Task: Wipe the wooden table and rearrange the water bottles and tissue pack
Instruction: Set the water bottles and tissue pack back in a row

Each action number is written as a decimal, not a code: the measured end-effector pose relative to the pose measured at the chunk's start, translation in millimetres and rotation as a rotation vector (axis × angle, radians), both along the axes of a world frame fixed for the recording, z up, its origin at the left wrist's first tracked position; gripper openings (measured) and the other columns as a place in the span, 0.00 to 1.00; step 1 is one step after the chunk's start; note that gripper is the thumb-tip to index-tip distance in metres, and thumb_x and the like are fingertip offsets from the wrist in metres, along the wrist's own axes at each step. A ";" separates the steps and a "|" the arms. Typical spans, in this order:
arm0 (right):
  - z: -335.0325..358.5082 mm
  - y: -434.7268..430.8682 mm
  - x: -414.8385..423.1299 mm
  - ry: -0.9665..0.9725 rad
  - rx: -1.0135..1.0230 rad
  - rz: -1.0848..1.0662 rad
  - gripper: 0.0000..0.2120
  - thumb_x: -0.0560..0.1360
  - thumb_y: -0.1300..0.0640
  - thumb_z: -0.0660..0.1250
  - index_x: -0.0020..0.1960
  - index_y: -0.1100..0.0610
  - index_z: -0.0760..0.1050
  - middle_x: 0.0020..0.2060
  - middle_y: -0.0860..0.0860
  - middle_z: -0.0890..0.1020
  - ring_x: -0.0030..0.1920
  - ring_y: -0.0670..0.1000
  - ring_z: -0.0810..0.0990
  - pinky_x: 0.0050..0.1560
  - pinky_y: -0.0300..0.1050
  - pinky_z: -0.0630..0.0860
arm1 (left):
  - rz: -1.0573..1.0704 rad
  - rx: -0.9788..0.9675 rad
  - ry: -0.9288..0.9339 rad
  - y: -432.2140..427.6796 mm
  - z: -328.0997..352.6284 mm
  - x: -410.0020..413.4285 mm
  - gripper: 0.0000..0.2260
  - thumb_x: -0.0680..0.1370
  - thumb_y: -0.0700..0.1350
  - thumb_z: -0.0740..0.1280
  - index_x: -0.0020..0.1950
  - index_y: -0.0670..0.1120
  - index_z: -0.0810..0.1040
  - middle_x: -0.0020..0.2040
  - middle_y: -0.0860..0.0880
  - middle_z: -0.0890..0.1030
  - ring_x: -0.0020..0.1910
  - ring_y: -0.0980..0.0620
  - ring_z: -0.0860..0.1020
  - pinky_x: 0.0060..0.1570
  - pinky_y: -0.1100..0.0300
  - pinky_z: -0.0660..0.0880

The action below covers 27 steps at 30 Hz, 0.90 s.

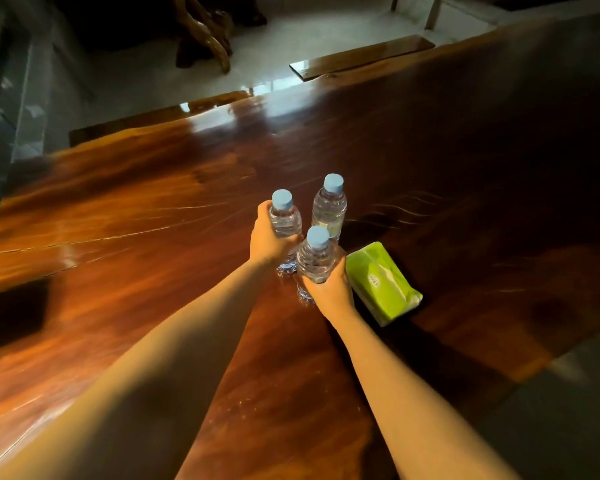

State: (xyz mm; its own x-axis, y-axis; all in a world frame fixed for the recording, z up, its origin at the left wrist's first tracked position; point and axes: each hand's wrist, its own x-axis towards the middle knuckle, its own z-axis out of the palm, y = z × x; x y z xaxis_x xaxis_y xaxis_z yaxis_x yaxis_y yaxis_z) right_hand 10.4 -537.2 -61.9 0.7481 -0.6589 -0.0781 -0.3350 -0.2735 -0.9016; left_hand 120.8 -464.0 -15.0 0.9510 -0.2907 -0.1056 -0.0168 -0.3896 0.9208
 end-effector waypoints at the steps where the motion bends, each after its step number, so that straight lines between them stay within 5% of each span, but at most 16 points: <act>1: -0.5 0.8 2.2 -0.009 0.006 -0.009 0.38 0.66 0.58 0.77 0.70 0.63 0.61 0.63 0.61 0.75 0.63 0.60 0.75 0.59 0.46 0.72 | 0.005 0.002 -0.021 -0.1 -0.1 -0.9 0.33 0.67 0.40 0.75 0.66 0.50 0.63 0.54 0.51 0.76 0.51 0.52 0.76 0.47 0.58 0.72; 12: 12.9 65.0 2.5 -0.078 0.213 0.066 0.36 0.63 0.60 0.78 0.66 0.51 0.64 0.55 0.47 0.75 0.54 0.48 0.76 0.50 0.37 0.71 | 0.036 0.008 -0.045 117.5 5.2 -20.4 0.32 0.66 0.39 0.75 0.65 0.50 0.64 0.54 0.50 0.77 0.51 0.50 0.78 0.49 0.57 0.74; 20: 22.6 189.3 21.6 -0.006 0.309 0.186 0.36 0.64 0.60 0.78 0.67 0.55 0.64 0.60 0.54 0.77 0.58 0.54 0.77 0.53 0.42 0.73 | 0.228 0.059 -0.071 267.3 20.2 -43.6 0.32 0.65 0.39 0.76 0.65 0.50 0.65 0.52 0.52 0.76 0.50 0.50 0.78 0.48 0.59 0.72; 27: 20.8 300.4 18.2 0.036 0.348 0.298 0.30 0.64 0.60 0.77 0.62 0.56 0.68 0.47 0.47 0.77 0.44 0.47 0.77 0.40 0.31 0.70 | 0.318 0.086 -0.029 385.5 27.4 -67.5 0.31 0.65 0.40 0.76 0.63 0.53 0.64 0.52 0.50 0.77 0.53 0.48 0.78 0.55 0.51 0.76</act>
